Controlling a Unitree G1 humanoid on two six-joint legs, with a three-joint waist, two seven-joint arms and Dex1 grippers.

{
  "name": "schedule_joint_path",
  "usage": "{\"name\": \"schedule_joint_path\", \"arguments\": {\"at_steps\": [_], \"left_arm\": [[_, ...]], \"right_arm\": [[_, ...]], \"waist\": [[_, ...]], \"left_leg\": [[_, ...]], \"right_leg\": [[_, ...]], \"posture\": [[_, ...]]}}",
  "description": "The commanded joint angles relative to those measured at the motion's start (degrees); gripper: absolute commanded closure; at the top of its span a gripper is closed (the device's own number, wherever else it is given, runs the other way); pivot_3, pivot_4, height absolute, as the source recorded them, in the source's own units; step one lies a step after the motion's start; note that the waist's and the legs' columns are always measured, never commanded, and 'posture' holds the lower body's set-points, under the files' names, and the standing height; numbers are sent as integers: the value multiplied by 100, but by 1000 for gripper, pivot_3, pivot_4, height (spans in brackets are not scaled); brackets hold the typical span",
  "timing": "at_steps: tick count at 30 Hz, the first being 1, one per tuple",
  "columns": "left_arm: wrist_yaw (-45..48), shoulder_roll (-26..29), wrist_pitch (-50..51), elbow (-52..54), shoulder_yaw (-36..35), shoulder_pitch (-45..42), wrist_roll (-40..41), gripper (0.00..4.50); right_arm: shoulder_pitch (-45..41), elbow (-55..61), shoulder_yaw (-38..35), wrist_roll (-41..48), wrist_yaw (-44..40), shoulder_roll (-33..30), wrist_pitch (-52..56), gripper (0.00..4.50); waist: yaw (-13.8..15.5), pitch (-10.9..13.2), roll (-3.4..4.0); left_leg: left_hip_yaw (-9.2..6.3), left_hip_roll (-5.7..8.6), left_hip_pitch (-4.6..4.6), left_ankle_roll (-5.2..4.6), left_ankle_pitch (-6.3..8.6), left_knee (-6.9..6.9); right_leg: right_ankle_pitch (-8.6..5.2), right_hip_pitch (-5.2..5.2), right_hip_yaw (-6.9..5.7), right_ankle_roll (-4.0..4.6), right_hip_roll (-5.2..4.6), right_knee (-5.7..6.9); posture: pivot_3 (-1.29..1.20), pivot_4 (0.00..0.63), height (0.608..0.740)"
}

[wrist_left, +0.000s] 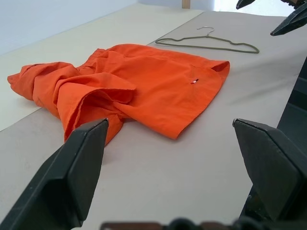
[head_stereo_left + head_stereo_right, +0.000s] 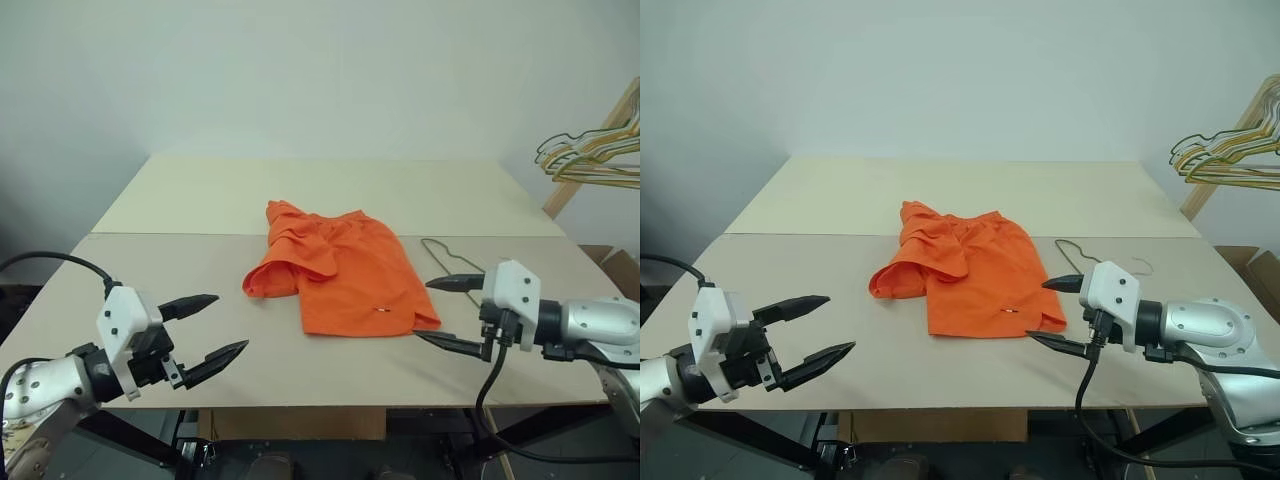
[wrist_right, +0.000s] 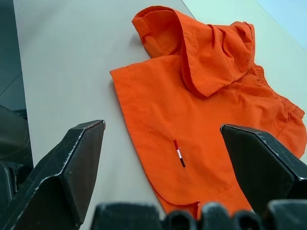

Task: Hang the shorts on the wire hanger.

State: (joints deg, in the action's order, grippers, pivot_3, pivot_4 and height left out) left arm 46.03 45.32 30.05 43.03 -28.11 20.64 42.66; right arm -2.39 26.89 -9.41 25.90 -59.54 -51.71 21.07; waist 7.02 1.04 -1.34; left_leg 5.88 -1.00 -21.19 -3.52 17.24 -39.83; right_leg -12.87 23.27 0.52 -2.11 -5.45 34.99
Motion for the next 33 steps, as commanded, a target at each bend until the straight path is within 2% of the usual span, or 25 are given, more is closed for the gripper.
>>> {"name": "schedule_joint_path", "arguments": {"at_steps": [1,15,22,27,33], "left_arm": [[-145,-25,-47,188,-75,-39,-31,0],[21,155,64,109,-83,-164,222,0],[127,223,131,-14,97,-416,294,0],[101,212,115,-111,433,-720,219,0],[110,217,123,-188,622,-936,192,0]], "right_arm": [[-12,150,-128,42,-20,-2,-170,33],[71,229,78,-153,106,58,-220,33],[-348,-290,1209,-1679,263,-104,-697,33],[-1126,-1223,2306,-3100,543,62,-880,33],[-1953,-2347,3089,-4249,556,122,-1182,33]], "waist": [[0,0,0],[0,0,-1],[-59,2,2],[-178,2,2],[-303,5,6]], "left_leg": [[0,0,0,0,0,0],[-1,0,0,0,0,0],[4,1,0,1,0,0],[4,2,-2,6,-4,0],[5,5,-2,15,-10,2]], "right_leg": [[0,0,0,0,0,0],[0,0,-1,0,0,0],[-2,3,0,1,2,2],[-3,6,-1,4,5,3],[-5,7,0,5,11,5]], "posture": [[208,0,740],[193,0,740],[143,0,740],[128,0,740],[122,0,740]]}}
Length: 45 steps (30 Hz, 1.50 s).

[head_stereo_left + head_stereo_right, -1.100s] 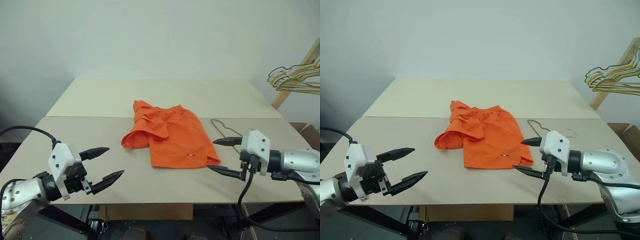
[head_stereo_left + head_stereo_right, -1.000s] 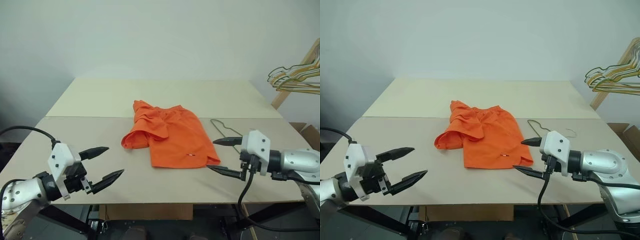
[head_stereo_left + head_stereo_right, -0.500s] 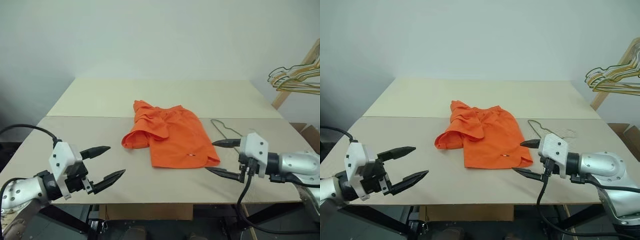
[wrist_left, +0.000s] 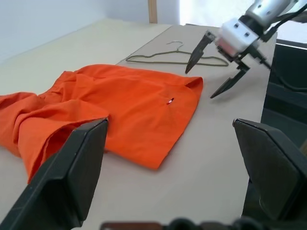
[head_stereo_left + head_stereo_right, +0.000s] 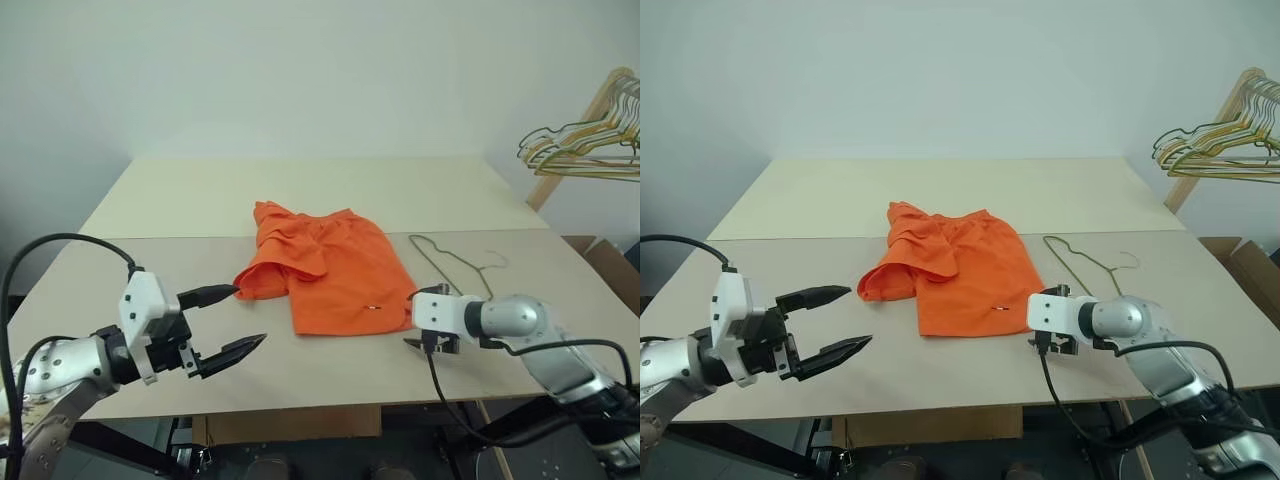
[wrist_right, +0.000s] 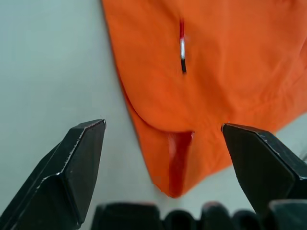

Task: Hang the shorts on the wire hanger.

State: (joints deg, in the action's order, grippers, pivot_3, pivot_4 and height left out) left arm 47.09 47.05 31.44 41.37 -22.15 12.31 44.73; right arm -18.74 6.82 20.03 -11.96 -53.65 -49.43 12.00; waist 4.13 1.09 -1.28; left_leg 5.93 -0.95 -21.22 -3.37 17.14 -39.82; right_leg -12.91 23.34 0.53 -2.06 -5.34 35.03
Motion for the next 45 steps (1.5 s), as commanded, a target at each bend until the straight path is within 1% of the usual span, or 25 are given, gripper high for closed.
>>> {"name": "schedule_joint_path", "arguments": {"at_steps": [1,4,5,6,10,11,13,14,15,18,20,24,26,30,33,38,42,43,45], "left_arm": [[3,42,-17,-32,47,-125,-21,0],[-20,22,-26,-36,109,-169,-33,0],[-35,10,-29,-31,135,-181,-39,0],[-46,-3,-33,-23,157,-188,-46,0],[-85,-47,-43,-4,215,-205,-53,0],[-87,-50,-48,0,219,-200,-51,0],[-81,-49,-56,-14,239,-210,-52,0],[-78,-46,-57,-22,247,-219,-53,0],[-75,-44,-60,-29,254,-227,-53,0],[-81,-44,-68,-65,301,-285,-71,0],[-86,-53,-72,-97,347,-334,-92,0],[-21,-58,-100,-124,468,-397,-143,0],[-11,-43,-88,-137,471,-438,-132,0],[34,-19,-86,-180,444,-465,-140,0],[34,-29,-95,-140,443,-424,-155,0],[18,-51,-103,-63,416,-330,-153,0],[-17,-76,-109,-9,420,-276,-159,0],[-23,-82,-114,0,422,-266,-163,0],[-38,-93,-118,10,426,-258,-162,0]], "right_arm": [[-422,-490,200,-562,-22,-74,-304,33],[-588,-727,282,-629,-136,14,-439,643],[-618,-799,311,-660,-158,56,-498,1044],[-644,-864,338,-706,-146,114,-521,1316],[-715,-1003,364,-842,-84,330,-558,2717],[-712,-1015,347,-843,-82,367,-570,3168],[-717,-1056,323,-865,-81,424,-593,3905],[-717,-1069,314,-877,-81,442,-600,4249],[-701,-1053,304,-880,-88,451,-595,4478],[-594,-855,264,-797,-174,476,-531,4478],[-459,-427,256,-582,-416,551,-248,4478],[-357,310,421,-515,-582,946,235,4478],[-294,500,382,-509,-641,933,292,4478],[-224,603,156,-469,-629,645,59,4478],[-158,637,-107,-277,-750,302,-91,3862],[-98,326,-204,-427,-625,-153,-644,2046],[-273,-382,4,-1024,-39,-142,-1326,596],[-325,-520,39,-1129,62,-93,-1422,296],[-447,-818,123,-1313,239,32,-1574,296]], "waist": [[-24,0,1],[-53,1,0],[-57,1,0],[-61,0,0],[-90,0,0],[-105,0,0],[-133,0,0],[-145,0,0],[-153,0,0],[-156,0,0],[-158,0,0],[-206,1,2],[-200,3,6],[-150,4,7],[-152,4,7],[-190,5,8],[-195,5,8],[-193,5,8],[-203,5,8]], "left_leg": [[0,1,0,6,-4,0],[0,1,0,16,-9,1],[0,1,1,16,-9,1],[0,0,1,15,-9,1],[-2,0,5,14,-8,2],[-2,-1,5,12,-7,2],[-3,0,5,11,-6,2],[-4,-1,6,11,-6,2],[-5,0,7,11,-6,2],[-7,0,7,12,-7,2],[-7,0,6,13,-7,2],[-13,-3,7,15,-6,4],[-12,-1,7,15,-5,3],[-16,3,5,19,-7,1],[-16,3,5,19,-7,1],[-16,1,6,18,-6,3],[-12,2,9,15,-6,2],[-11,3,9,15,-6,2],[-11,3,10,17,-8,1]], "right_leg": [[-2,0,0,0,1,0],[-4,-2,0,-1,2,-1],[-4,-2,0,-1,3,-1],[-4,-3,0,-1,3,-1],[-4,-6,0,-1,4,2],[-3,-7,0,-1,5,2],[-3,-7,0,-1,4,5],[-3,-7,0,-1,4,5],[-3,-8,0,-1,4,6],[-3,-8,-1,-1,4,7],[-3,-8,-1,-2,4,6],[17,-8,-3,-35,9,8],[18,-7,-2,-37,9,9],[18,-9,-8,-38,2,6],[15,-9,-9,-32,1,5],[13,-8,-9,-29,5,5],[4,-10,-5,-13,7,7],[3,-11,-4,-12,6,7],[3,-10,-3,-12,7,8]], "posture": [[124,0,740],[122,0,740],[123,0,740],[123,0,740],[123,0,740],[123,0,740],[120,0,740],[120,0,740],[120,0,740],[115,0,740],[104,0,740],[97,0,740],[98,0,740],[100,0,740],[104,0,740],[109,0,740],[114,0,740],[114,0,740],[117,0,740]]}}
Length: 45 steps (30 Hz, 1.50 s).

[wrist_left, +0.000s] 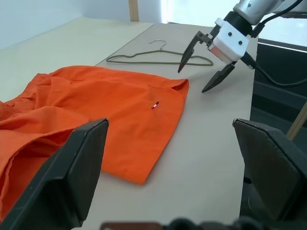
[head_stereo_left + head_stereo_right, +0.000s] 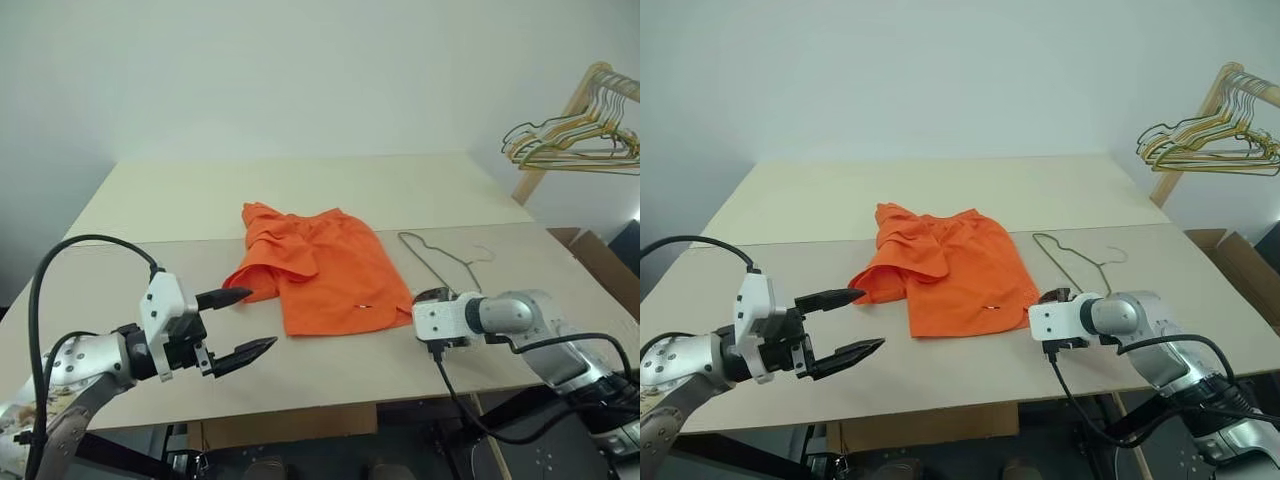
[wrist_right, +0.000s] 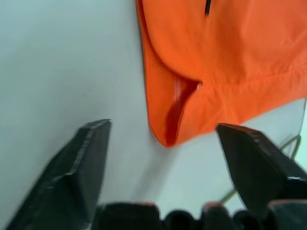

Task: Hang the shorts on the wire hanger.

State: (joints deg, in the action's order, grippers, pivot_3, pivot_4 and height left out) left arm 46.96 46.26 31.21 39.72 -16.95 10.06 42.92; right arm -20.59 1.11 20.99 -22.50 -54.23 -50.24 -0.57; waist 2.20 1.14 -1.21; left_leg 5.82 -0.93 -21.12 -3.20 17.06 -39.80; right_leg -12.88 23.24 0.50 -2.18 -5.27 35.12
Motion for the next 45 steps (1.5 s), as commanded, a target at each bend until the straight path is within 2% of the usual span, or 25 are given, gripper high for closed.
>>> {"name": "schedule_joint_path", "arguments": {"at_steps": [1,5,11,17,22,25,29,32,36,38,40,44,45], "left_arm": [[-30,-20,-99,177,-93,-33,15,0],[-38,-29,-100,176,-102,-42,12,0],[-70,-42,-96,206,-147,-5,19,0],[-107,-52,-70,265,-159,49,43,0],[-106,-27,-64,254,-161,43,57,0],[-77,-11,-69,227,-165,39,52,0],[-39,4,-77,189,-109,31,10,0],[-19,11,-71,193,-66,37,-6,0],[59,36,-77,165,-40,43,-27,0],[74,46,-68,130,-16,-13,-30,0],[83,58,-64,102,0,-64,-33,0],[117,88,-54,84,-40,-90,-32,0],[111,93,-53,92,-63,-69,-33,0]], "right_arm": [[-311,-385,74,-348,384,157,-414,296],[-507,-913,214,-659,757,445,-645,296],[-563,-1142,164,-675,760,632,-784,2214],[-572,-1199,175,-704,724,674,-860,4394],[-529,-1106,179,-643,580,719,-726,4460],[-435,-839,203,-537,183,736,-381,4460],[-92,498,223,184,-969,791,627,4460],[17,1466,359,467,-1324,1109,1375,4460],[-220,1853,889,146,-1038,2024,2215,4460],[-529,1497,1288,-454,-594,2408,2104,4460],[-780,1113,1438,-674,-282,2798,2316,4460],[-958,827,1557,-593,-353,2963,2257,4460],[-939,870,1530,-560,-405,2917,2281,4228]], "waist": [[-14,0,0],[-3,-2,-4],[1,-4,-6],[1,-3,-4],[3,-3,-4],[1,-3,-4],[9,-4,-4],[-8,-3,-3],[-12,-2,-1],[-19,-1,1],[-12,0,1],[30,-1,-2],[25,-1,-2]], "left_leg": [[2,0,2,0,0,0],[1,-1,5,5,-3,-1],[-1,-1,6,5,-4,-2],[-3,-1,4,5,-3,-1],[-4,-1,4,4,-3,-1],[-4,-1,5,4,-3,-1],[-13,-2,4,1,-1,-1],[-23,-5,1,-3,2,-1],[-22,-5,2,0,1,-2],[-19,-4,6,8,-4,-3],[-19,-2,8,21,-10,-3],[-29,4,6,72,-39,-3],[-31,4,4,72,-39,-2]], "right_leg": [[1,-1,2,1,2,1],[2,-5,3,0,3,2],[3,-9,4,-2,3,3],[11,-7,4,-17,3,3],[11,-7,3,-17,2,3],[12,-8,3,-17,3,4],[15,-9,0,-24,3,4],[16,-6,-6,-25,4,5],[16,-4,-8,-23,4,12],[16,0,-9,-19,3,27],[12,5,-10,-13,1,40],[2,10,-22,-2,-2,63],[1,10,-25,-2,-2,63]], "posture": [[118,0,740],[123,0,740],[131,0,740],[129,0,740],[126,0,740],[120,0,740],[117,0,740],[107,0,740],[93,0,740],[93,0,740],[97,0,740],[110,0,740],[110,0,740]]}}
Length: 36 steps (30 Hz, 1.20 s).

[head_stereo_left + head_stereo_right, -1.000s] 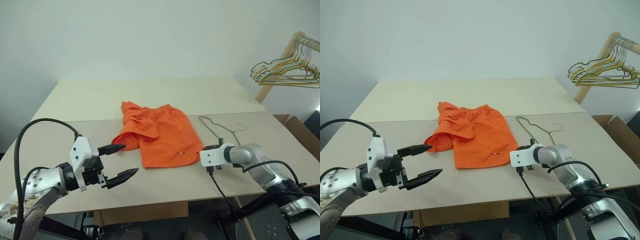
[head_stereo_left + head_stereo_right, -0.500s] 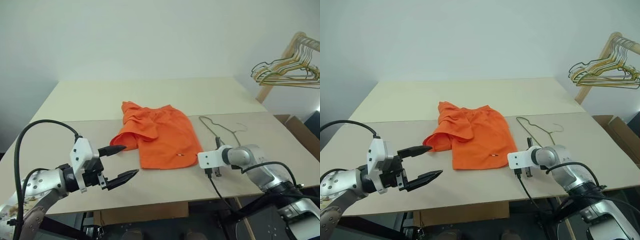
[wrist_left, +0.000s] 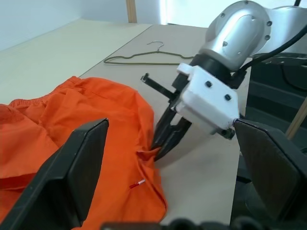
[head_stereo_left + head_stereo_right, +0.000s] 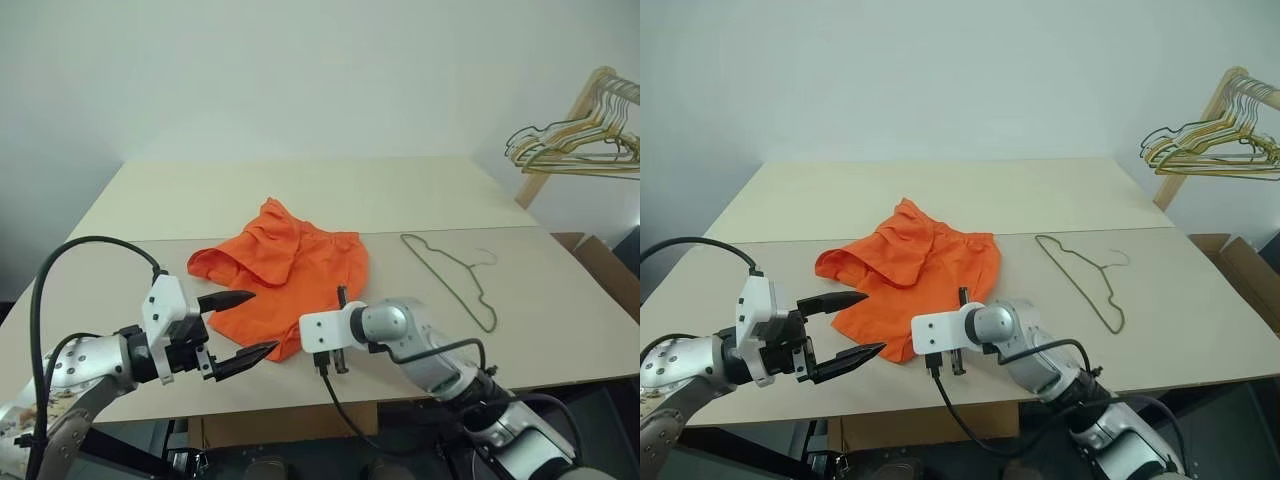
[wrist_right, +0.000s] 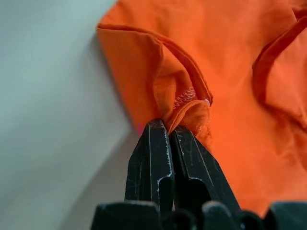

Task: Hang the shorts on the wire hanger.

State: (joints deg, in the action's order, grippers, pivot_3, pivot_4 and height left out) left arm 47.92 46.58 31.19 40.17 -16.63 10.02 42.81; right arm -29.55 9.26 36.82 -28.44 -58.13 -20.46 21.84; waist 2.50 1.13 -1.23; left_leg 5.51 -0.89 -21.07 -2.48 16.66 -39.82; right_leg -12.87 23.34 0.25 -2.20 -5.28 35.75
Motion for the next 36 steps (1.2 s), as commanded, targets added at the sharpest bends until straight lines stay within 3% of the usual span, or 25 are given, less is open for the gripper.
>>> {"name": "schedule_joint_path", "arguments": {"at_steps": [1,3,8,12,16,19,21,24,28,32,36], "left_arm": [[5,63,-46,63,-117,-39,-21,0],[-7,66,-40,94,-144,0,-13,0],[14,85,-15,150,-75,48,6,0],[-249,212,671,117,615,-484,98,0],[-557,255,1878,1,1740,-1643,97,0],[-1027,-8,3148,-187,2649,-2822,13,0],[-1521,-445,3948,-493,3195,-3547,-213,0],[-2083,-1398,5195,-1339,3417,-4359,-300,0],[-2446,-1832,5306,-1813,3938,-4689,-780,0],[-2657,-1961,4980,-2119,4702,-4761,-1352,0],[-2697,-1987,4858,-2260,4981,-4683,-1665,0]], "right_arm": [[-15,146,-88,108,-145,-152,75,3965],[30,308,-146,247,-364,-302,149,3435],[114,1045,-681,1070,-1206,-1172,306,1588],[113,1345,-1335,1846,-1728,-1942,346,96],[149,1418,-1715,2327,-1968,-2483,371,40],[212,1380,-1865,2453,-1890,-2715,402,40],[260,1375,-1916,2435,-1763,-2819,422,40],[350,1457,-1990,2462,-1607,-2920,533,40],[461,1615,-2035,2523,-1428,-3002,698,40],[570,1762,-2094,2580,-1251,-3055,852,40],[643,1863,-2128,2635,-1102,-3092,935,40]], "waist": [[-14,0,0],[-22,0,0],[-22,4,3],[-13,6,6],[-18,8,6],[-38,6,1],[-45,7,-3],[-94,7,-8],[-247,9,-10],[-339,10,-11],[-346,10,-11]], "left_leg": [[0,0,-2,0,0,0],[0,1,-10,0,0,2],[-2,0,-9,-16,9,1],[-16,0,0,-45,25,-2],[-28,3,4,-44,24,-4],[-32,13,2,-45,23,-6],[-35,15,1,-45,23,-8],[-38,19,-3,-47,23,-11],[-41,17,-7,-48,24,-12],[-42,16,-7,-48,24,-10],[-41,13,-6,-48,24,-11]], "right_leg": [[0,4,0,0,0,3],[-1,16,1,1,1,6],[-1,14,1,1,1,6],[-2,-3,-8,1,1,3],[-4,-16,-15,2,4,1],[-3,-20,-15,0,11,0],[-3,-20,-13,0,15,0],[-3,-19,-10,-4,16,0],[-6,-13,-2,-4,20,-1],[-8,-11,-1,-1,19,-1],[-7,-10,1,0,14,2]], "posture": [[110,0,740],[116,0,740],[101,0,740],[80,0,740],[47,0,740],[20,0,740],[4,0,740],[-18,0,740],[-44,0,740],[-59,0,740],[-67,0,740]]}}
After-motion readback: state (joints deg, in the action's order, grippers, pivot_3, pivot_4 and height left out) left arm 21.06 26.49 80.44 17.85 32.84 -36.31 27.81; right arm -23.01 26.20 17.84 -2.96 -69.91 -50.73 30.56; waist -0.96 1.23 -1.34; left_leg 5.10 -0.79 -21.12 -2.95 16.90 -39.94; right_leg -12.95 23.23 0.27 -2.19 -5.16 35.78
